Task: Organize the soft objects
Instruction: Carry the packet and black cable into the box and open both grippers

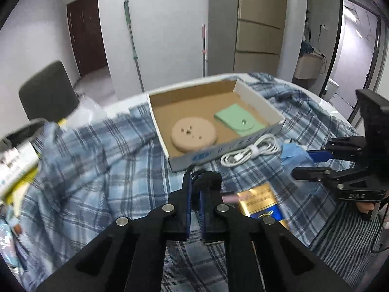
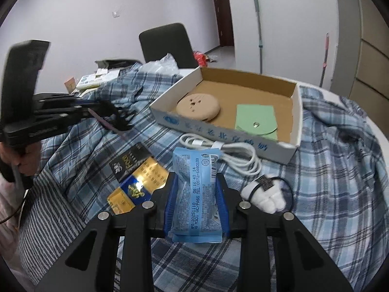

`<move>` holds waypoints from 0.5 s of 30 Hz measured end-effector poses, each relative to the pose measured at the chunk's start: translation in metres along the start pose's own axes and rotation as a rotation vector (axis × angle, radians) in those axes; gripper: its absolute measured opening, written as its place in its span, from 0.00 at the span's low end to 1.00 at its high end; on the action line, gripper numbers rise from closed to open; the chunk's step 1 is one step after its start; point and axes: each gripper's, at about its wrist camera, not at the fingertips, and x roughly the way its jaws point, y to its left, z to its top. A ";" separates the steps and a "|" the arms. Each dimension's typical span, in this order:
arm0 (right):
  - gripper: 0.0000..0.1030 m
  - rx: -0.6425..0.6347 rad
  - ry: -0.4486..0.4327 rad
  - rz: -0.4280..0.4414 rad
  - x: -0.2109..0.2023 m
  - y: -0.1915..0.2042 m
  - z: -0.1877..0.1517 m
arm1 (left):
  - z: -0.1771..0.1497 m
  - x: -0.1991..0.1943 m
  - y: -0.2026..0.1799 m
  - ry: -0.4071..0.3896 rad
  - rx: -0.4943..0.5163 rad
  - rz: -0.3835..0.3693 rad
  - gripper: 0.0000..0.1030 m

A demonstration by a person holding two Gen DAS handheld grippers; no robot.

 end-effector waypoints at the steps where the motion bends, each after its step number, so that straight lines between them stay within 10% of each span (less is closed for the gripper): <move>1: 0.29 0.006 -0.017 -0.014 -0.004 -0.001 0.002 | 0.004 -0.007 -0.004 -0.015 0.002 -0.002 0.06; 15: 0.29 0.051 -0.158 -0.146 -0.047 -0.019 0.091 | 0.089 -0.013 -0.035 -0.143 0.043 0.074 0.06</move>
